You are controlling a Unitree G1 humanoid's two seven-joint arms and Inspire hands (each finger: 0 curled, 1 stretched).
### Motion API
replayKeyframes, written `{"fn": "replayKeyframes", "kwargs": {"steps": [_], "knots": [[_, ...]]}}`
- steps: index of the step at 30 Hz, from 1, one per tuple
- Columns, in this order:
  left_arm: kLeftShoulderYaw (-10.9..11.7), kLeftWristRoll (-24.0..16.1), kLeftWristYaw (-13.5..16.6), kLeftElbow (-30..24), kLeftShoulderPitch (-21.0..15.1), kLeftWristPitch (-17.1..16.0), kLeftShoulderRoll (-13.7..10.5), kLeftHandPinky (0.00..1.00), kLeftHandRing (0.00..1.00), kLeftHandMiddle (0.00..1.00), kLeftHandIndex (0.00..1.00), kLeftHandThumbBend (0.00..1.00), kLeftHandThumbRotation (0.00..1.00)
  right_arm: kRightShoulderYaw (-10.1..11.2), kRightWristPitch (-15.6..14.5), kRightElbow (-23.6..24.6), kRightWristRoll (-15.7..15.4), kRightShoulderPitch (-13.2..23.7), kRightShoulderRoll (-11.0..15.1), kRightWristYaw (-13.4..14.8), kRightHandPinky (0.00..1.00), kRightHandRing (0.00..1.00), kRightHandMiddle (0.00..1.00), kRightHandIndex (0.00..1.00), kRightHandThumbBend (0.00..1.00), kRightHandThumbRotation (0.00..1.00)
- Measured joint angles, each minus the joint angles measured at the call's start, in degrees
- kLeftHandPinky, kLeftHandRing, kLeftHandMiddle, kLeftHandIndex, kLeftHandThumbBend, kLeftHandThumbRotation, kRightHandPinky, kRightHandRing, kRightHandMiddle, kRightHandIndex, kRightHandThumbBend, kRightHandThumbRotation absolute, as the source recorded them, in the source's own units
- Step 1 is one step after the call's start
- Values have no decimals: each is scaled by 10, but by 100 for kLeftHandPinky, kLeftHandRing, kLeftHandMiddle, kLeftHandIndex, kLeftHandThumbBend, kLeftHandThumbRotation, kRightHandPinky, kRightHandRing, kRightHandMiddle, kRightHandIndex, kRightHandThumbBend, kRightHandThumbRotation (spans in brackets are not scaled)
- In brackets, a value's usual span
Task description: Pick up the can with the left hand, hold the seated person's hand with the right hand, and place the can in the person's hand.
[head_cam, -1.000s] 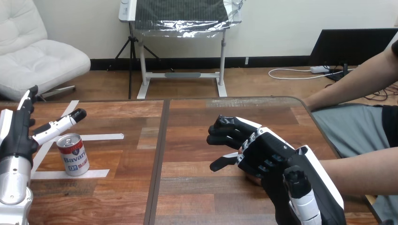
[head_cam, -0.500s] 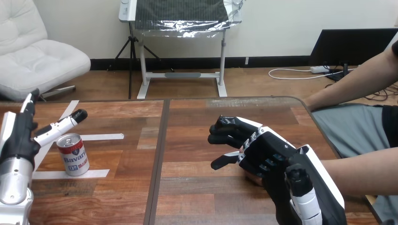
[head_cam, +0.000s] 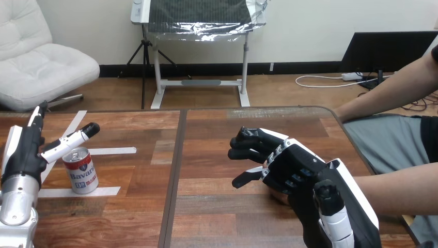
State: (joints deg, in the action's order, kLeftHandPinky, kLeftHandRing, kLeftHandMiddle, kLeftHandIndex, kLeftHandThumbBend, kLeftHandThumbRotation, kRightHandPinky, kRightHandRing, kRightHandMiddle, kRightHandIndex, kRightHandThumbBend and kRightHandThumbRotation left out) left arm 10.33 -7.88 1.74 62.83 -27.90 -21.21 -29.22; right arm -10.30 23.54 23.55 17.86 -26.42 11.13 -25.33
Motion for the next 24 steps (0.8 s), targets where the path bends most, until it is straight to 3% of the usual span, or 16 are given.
{"fn": "replayKeyframes", "kwargs": {"steps": [24], "knots": [[-15,-8,16,29,0,10,0,96,97,97,96,100,46,0,0,0,-10,1,-1,6,56,76,78,77,83,90]]}}
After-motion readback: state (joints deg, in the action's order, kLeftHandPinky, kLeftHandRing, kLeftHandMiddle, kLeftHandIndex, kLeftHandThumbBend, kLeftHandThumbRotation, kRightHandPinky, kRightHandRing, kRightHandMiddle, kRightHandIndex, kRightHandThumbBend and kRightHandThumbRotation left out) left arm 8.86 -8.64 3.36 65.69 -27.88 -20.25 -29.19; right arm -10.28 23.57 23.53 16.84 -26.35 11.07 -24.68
